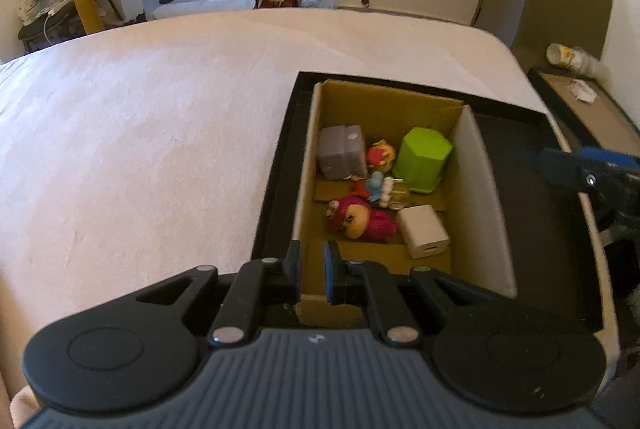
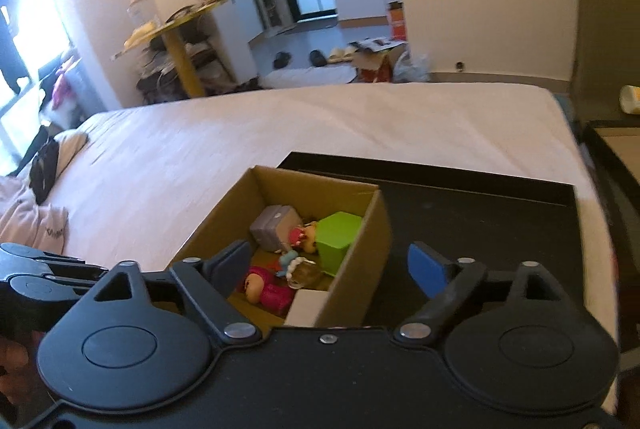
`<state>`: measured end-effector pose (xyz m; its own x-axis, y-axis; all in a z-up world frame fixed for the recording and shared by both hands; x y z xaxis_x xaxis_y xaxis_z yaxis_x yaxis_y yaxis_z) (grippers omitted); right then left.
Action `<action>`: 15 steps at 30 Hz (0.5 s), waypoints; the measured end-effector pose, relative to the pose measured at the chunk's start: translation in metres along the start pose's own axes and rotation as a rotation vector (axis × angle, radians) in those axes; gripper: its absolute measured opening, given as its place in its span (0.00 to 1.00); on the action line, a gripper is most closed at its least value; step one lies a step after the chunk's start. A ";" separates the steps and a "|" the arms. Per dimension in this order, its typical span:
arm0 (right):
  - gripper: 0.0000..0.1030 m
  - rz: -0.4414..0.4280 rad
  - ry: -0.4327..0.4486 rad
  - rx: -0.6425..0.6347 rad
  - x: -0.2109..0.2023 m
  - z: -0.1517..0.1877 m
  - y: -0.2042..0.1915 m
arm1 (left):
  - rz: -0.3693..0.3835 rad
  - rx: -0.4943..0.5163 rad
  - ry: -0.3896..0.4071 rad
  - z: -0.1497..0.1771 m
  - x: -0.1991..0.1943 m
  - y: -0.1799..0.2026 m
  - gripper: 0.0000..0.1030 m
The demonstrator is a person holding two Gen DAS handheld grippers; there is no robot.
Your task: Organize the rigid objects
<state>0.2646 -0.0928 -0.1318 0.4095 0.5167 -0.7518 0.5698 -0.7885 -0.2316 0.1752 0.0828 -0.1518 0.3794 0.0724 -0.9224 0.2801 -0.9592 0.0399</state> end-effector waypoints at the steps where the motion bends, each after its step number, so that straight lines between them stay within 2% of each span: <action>1: 0.88 0.006 0.004 0.011 -0.006 0.002 0.002 | 0.005 0.004 0.006 0.001 -0.004 0.002 0.11; 6: 1.00 0.013 0.035 0.065 -0.031 0.012 0.008 | 0.038 0.007 0.022 0.003 -0.024 0.013 0.12; 9: 1.00 0.026 0.036 0.091 -0.042 0.018 0.010 | 0.049 0.002 0.027 0.005 -0.036 0.019 0.16; 11: 1.00 0.028 0.038 0.113 -0.051 0.022 0.012 | 0.050 0.001 0.033 0.007 -0.043 0.022 0.24; 13: 1.00 0.028 0.046 0.131 -0.058 0.026 0.013 | 0.055 0.001 0.045 0.009 -0.051 0.025 0.37; 15: 1.00 0.026 0.053 0.141 -0.066 0.030 0.013 | 0.065 0.004 0.058 0.013 -0.060 0.027 0.43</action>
<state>0.2238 -0.1467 -0.1039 0.4619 0.5092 -0.7262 0.4540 -0.8391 -0.2997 0.1488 0.0492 -0.0999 0.4467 0.0257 -0.8943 0.2501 -0.9633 0.0972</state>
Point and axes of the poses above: each gripper's, at about its wrist camera, not at the fingertips, and x roughly the way its jaws point, y to its right, z to its underside, the point moved 5 cm from there along x, roughly the way its jaws point, and after that the axes turned 10 degrees about -y, right-handed, at the moved point
